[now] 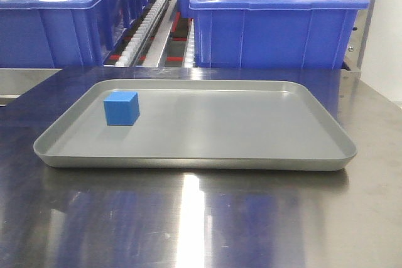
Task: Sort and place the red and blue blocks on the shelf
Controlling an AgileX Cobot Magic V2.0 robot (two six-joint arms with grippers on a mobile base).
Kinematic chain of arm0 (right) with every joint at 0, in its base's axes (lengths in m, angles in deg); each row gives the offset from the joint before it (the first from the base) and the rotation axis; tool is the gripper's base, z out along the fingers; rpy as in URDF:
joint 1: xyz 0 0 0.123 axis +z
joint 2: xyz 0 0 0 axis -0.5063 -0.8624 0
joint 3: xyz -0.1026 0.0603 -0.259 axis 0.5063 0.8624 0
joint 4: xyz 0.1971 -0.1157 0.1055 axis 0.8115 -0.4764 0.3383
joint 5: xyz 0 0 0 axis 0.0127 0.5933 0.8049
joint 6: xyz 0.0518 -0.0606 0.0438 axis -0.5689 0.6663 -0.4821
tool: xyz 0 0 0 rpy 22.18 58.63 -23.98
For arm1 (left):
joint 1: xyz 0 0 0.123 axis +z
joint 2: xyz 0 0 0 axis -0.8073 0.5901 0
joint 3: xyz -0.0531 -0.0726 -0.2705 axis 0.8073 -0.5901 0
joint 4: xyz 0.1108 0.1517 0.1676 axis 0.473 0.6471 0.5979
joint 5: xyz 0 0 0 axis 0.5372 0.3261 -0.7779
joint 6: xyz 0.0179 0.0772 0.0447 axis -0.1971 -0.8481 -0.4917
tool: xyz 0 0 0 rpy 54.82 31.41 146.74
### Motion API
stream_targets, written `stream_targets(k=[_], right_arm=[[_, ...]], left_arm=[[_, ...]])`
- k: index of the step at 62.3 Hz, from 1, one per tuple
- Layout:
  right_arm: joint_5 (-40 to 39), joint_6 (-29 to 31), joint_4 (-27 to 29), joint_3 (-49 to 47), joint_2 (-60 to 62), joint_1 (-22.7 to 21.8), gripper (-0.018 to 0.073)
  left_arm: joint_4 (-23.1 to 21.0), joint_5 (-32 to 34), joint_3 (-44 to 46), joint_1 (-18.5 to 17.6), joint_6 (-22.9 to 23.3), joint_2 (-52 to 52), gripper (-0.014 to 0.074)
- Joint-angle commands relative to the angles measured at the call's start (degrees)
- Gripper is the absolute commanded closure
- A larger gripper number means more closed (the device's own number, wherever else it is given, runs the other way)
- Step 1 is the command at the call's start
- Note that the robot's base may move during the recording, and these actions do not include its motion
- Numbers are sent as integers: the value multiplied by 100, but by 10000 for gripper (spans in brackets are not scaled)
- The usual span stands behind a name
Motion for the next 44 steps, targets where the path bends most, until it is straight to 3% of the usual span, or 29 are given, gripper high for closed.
stream_targets(k=[1,44], right_arm=[[-488,18,-65,-166,-1,-37,510],[-488,18,-65,-166,-1,-37,510]], left_arm=[[2,487,-174,-32,1,-128,473],[-172,193,104,-32,12,129,473]])
